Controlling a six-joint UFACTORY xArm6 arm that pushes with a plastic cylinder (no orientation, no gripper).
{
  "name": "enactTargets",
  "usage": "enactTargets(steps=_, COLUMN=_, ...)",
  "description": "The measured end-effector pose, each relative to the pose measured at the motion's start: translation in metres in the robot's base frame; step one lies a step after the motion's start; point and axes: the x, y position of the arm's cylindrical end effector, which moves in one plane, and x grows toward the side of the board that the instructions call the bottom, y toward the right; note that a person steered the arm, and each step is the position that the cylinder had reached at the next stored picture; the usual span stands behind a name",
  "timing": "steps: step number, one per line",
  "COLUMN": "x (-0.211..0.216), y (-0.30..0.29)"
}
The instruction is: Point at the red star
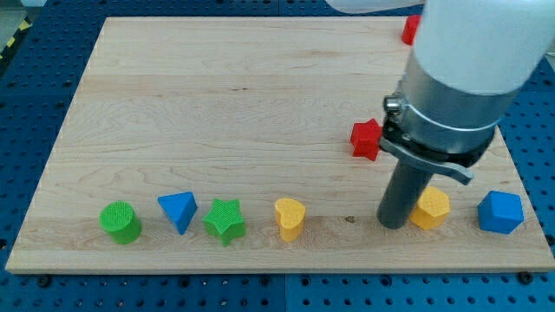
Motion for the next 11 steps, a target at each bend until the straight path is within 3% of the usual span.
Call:
enactTargets(steps=2, x=0.0, y=0.041)
enactTargets(steps=4, x=-0.001, y=-0.006)
enactTargets(steps=5, x=-0.028, y=-0.044)
enactTargets(steps=7, x=-0.146, y=-0.104)
enactTargets(steps=8, x=-0.185, y=-0.058)
enactTargets(steps=9, x=-0.171, y=-0.03)
enactTargets(steps=11, x=-0.099, y=-0.03)
